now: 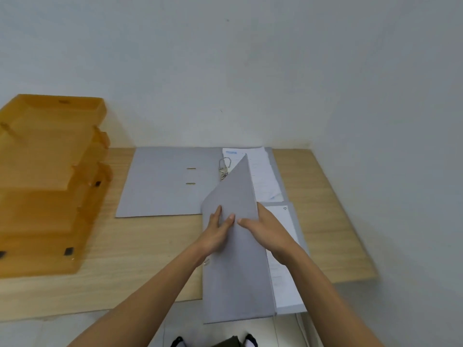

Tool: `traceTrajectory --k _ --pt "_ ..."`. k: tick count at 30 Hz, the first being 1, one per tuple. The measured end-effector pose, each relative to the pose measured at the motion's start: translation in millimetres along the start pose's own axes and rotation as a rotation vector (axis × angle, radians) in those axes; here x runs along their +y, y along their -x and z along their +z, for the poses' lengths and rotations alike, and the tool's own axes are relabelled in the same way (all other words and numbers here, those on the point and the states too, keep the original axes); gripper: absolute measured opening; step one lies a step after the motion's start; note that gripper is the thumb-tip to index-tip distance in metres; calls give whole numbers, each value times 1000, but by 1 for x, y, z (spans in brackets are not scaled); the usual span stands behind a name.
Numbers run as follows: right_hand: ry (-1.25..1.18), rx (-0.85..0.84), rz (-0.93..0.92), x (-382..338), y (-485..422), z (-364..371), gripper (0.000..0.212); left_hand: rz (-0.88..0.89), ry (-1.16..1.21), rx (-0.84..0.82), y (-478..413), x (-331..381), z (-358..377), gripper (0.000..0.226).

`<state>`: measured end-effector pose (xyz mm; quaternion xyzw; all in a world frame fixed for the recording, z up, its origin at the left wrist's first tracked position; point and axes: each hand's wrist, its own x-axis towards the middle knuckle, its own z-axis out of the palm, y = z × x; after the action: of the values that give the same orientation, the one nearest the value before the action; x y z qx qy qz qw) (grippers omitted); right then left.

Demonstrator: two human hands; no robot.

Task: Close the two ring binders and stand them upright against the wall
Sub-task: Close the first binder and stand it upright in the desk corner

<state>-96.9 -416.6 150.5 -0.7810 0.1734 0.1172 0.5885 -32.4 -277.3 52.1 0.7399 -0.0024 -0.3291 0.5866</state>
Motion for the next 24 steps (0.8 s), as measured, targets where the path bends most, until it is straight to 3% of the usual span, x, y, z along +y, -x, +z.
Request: traceTrajectory --k 6,14,19,24 --pt "119 90 56 42 0 -45 44 -32 -203 79 -15 -20 24 88" --pt "45 253 159 113 -22 -111 37 -41 -336 176 -19 -34 55 100" --pt "64 341 284 165 -34 -139 68 -133 -105 252 -14 -52 64 108" --pt "242 262 279 195 -38 -134 84 -185 -92 255 -8 -62 73 79"
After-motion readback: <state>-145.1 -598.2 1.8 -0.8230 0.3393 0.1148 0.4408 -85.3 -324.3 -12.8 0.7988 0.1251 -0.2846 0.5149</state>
